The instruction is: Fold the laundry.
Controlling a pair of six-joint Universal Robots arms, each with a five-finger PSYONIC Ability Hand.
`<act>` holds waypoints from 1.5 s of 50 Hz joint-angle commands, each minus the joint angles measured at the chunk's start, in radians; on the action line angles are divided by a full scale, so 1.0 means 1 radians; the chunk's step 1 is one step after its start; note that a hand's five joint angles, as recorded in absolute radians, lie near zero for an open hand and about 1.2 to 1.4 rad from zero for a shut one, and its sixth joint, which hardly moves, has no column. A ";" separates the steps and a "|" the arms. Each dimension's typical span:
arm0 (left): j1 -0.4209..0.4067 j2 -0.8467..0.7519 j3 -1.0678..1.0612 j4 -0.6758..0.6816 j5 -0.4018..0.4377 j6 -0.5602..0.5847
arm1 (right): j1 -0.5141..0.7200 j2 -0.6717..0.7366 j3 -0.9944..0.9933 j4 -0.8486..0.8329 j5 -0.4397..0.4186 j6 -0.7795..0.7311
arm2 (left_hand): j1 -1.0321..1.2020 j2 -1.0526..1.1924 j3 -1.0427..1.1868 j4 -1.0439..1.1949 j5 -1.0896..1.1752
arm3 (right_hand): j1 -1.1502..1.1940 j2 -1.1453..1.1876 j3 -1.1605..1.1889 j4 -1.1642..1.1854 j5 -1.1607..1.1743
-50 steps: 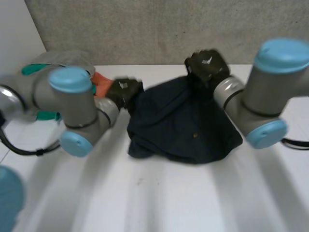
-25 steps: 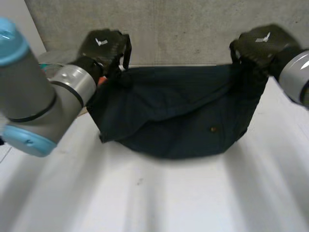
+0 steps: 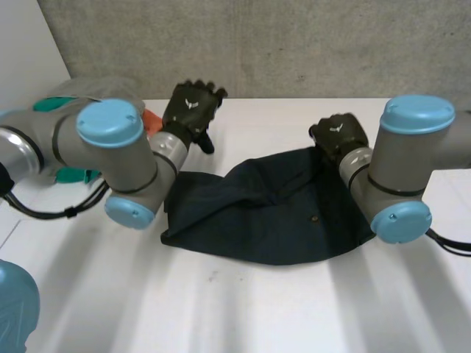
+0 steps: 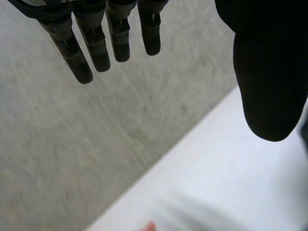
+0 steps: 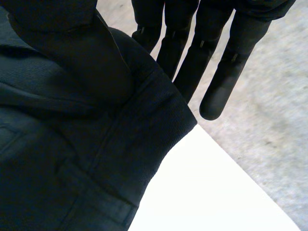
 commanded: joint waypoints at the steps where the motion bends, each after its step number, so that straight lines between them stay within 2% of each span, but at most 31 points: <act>1: -0.026 0.078 -0.105 -0.221 -0.176 0.001 | 0.004 -0.047 0.072 0.009 -0.006 -0.020 | 0.104 0.083 0.083 0.095 0.106 | 0.276 0.229 0.210 0.200 0.221; 5: -0.046 0.182 -0.150 -0.353 -0.180 -0.010 | 0.000 -0.127 0.135 0.007 -0.019 -0.017 | 0.113 0.092 0.093 0.105 0.115 | 0.276 0.229 0.210 0.200 0.221; 9: -0.046 0.215 -0.181 -0.415 -0.181 -0.015 | 0.000 -0.162 0.170 0.010 -0.020 -0.017 | 0.201 0.180 0.180 0.192 0.203 | 0.276 0.229 0.210 0.200 0.221; 17: -0.042 0.213 -0.211 -0.498 -0.163 -0.036 | -0.003 -0.185 0.234 0.012 -0.015 -0.019 | 0.236 0.215 0.216 0.228 0.238 | 0.276 0.229 0.210 0.200 0.221; 24: -0.036 0.149 -0.194 -0.502 -0.148 -0.027 | -0.006 -0.213 0.268 0.010 -0.020 -0.020 | 0.301 0.280 0.280 0.292 0.303 | 0.276 0.229 0.210 0.200 0.221; 28: -0.036 0.061 -0.136 -0.502 -0.148 -0.026 | -0.004 -0.213 0.268 0.010 -0.020 -0.023 | 0.442 0.421 0.421 0.433 0.443 | 0.276 0.229 0.210 0.200 0.221; 31: -0.036 0.009 -0.083 -0.498 -0.149 -0.026 | -0.003 -0.204 0.255 0.006 -0.022 -0.028 | 0.734 0.713 0.714 0.726 0.736 | 0.276 0.229 0.210 0.200 0.221; 32: -0.036 0.000 -0.072 -0.493 -0.151 -0.026 | -0.003 -0.201 0.248 0.003 -0.022 -0.029 | 0.872 0.851 0.852 0.864 0.874 | 0.276 0.229 0.210 0.200 0.221; 33: -0.034 -0.018 -0.038 -0.482 -0.152 -0.026 | -0.003 -0.199 0.244 0.001 -0.022 -0.029 | 1.100 1.079 1.079 1.091 1.102 | 0.276 0.229 0.210 0.200 0.221; 34: -0.034 -0.025 -0.023 -0.475 -0.152 -0.024 | -0.003 -0.197 0.236 -0.002 -0.022 -0.029 | 1.102 1.081 1.082 1.094 1.104 | 0.276 0.229 0.210 0.200 0.221; 38: -0.020 -0.034 0.091 -0.371 -0.157 -0.021 | -0.003 -0.165 0.147 -0.040 -0.014 -0.043 | 1.102 1.081 1.082 1.094 1.104 | 0.276 0.229 0.210 0.200 0.221; 42: 0.015 -0.022 0.226 -0.164 -0.161 -0.016 | -0.003 -0.139 0.017 -0.173 -0.005 -0.029 | 1.102 1.081 1.082 1.094 1.104 | 0.276 0.229 0.210 0.200 0.221; 46: 0.032 0.023 0.327 0.063 -0.160 -0.019 | 0.002 -0.141 -0.084 -0.392 0.027 -0.029 | 1.102 1.081 1.082 1.094 1.104 | 0.276 0.229 0.210 0.200 0.221; 47: 0.032 0.055 0.339 0.152 -0.158 -0.022 | 0.000 -0.148 -0.109 -0.530 0.052 -0.023 | 1.102 1.081 1.082 1.094 1.104 | 0.276 0.229 0.210 0.200 0.221; 50: 0.039 0.107 0.339 0.315 -0.164 -0.026 | 0.002 -0.165 -0.115 -0.724 0.073 -0.008 | 1.102 1.081 1.082 1.094 1.104 | 0.276 0.229 0.210 0.200 0.221; 51: 0.038 0.112 0.338 0.335 -0.163 -0.026 | 0.000 -0.173 -0.120 -0.796 0.080 0.000 | 1.102 1.081 1.082 1.094 1.104 | 0.276 0.229 0.210 0.200 0.221; 53: 0.032 0.118 0.329 0.360 -0.164 -0.026 | 0.002 -0.174 -0.121 -0.813 0.069 0.006 | 1.102 1.081 1.082 1.094 1.104 | 0.276 0.229 0.210 0.200 0.221; 57: 0.032 0.126 0.251 0.337 -0.160 -0.027 | 0.010 -0.174 -0.120 -0.787 0.060 0.007 | 1.102 1.081 1.082 1.094 1.104 | 0.276 0.229 0.210 0.200 0.221; 65: 0.026 0.126 -0.051 0.323 -0.152 -0.018 | 0.010 -0.155 0.015 -0.573 0.037 0.029 | 1.102 1.081 1.082 1.094 1.104 | 0.276 0.229 0.210 0.200 0.221; 69: 0.023 0.139 -0.246 0.282 -0.154 -0.004 | 0.001 -0.142 0.115 -0.442 0.041 0.027 | 1.102 1.081 1.082 1.094 1.104 | 0.276 0.229 0.210 0.200 0.221; 75: 0.023 0.263 -0.534 0.136 -0.149 0.051 | -0.007 -0.150 0.228 -0.105 0.029 -0.022 | 1.102 1.081 1.082 1.094 1.104 | 0.276 0.229 0.210 0.200 0.221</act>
